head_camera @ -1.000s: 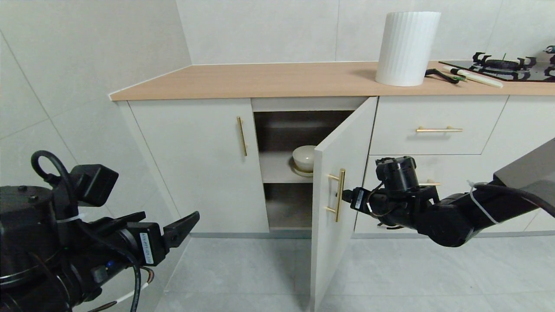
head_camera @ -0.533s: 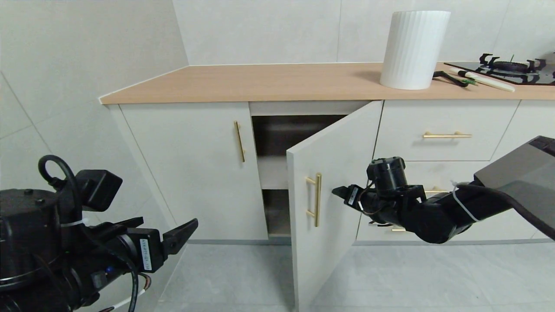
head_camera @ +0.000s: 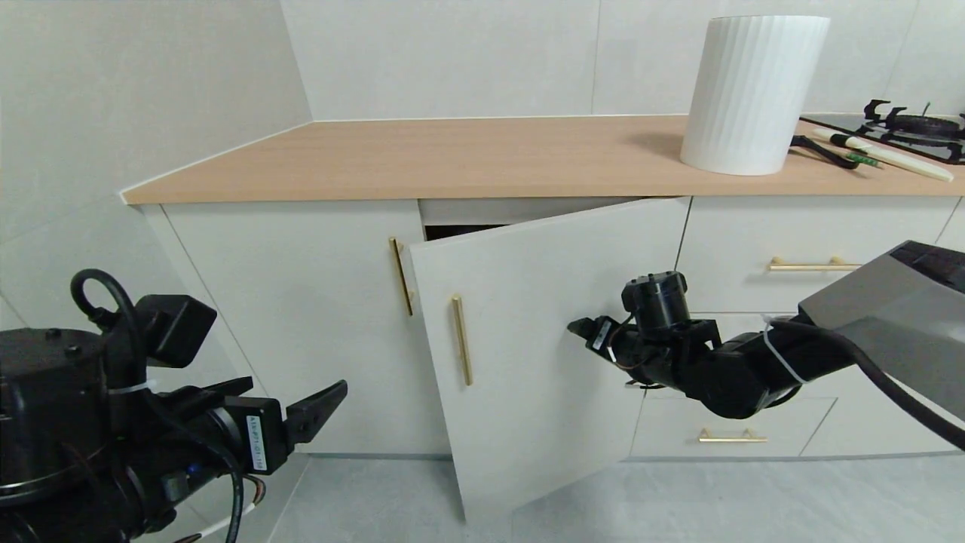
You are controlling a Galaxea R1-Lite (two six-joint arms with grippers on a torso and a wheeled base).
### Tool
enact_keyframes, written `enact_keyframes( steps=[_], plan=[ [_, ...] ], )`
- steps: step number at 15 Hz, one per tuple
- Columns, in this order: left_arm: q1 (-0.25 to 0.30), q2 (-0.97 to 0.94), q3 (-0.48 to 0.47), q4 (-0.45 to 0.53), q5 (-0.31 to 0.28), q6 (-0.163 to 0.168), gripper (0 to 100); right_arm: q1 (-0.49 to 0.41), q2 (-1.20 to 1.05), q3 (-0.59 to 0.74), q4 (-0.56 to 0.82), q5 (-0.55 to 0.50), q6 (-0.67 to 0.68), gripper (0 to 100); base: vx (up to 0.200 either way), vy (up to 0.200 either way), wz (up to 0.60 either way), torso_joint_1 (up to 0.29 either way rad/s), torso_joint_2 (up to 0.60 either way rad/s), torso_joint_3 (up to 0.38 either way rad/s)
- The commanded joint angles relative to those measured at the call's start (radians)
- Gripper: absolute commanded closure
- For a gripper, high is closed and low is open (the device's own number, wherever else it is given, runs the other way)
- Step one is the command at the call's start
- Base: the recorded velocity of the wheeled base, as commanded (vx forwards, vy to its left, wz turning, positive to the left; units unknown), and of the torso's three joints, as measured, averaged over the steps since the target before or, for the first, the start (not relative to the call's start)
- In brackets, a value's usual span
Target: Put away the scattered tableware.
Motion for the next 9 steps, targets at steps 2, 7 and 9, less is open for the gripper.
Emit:
enact_keyframes(
  steps=[2, 7, 9],
  plan=[
    [0.0, 0.001, 0.002, -0.001, 0.002, 0.0, 0, -0.005, 0.012, -0.029, -0.003, -0.011, 0.029, 0, 0.0, 0.0, 0.0, 0.0, 0.0, 0.0],
    [0.0, 0.002, 0.002, -0.001, 0.001, 0.0, 0, -0.05, 0.068, -0.121, 0.002, -0.114, 0.067, 0, 0.0, 0.0, 0.0, 0.0, 0.0, 0.0],
    [0.0, 0.002, 0.002, -0.001, 0.001, -0.001, 0, -0.059, 0.068, -0.124, 0.002, -0.117, 0.086, 0, 0.0, 0.0, 0.0, 0.0, 0.0, 0.0]
  ],
)
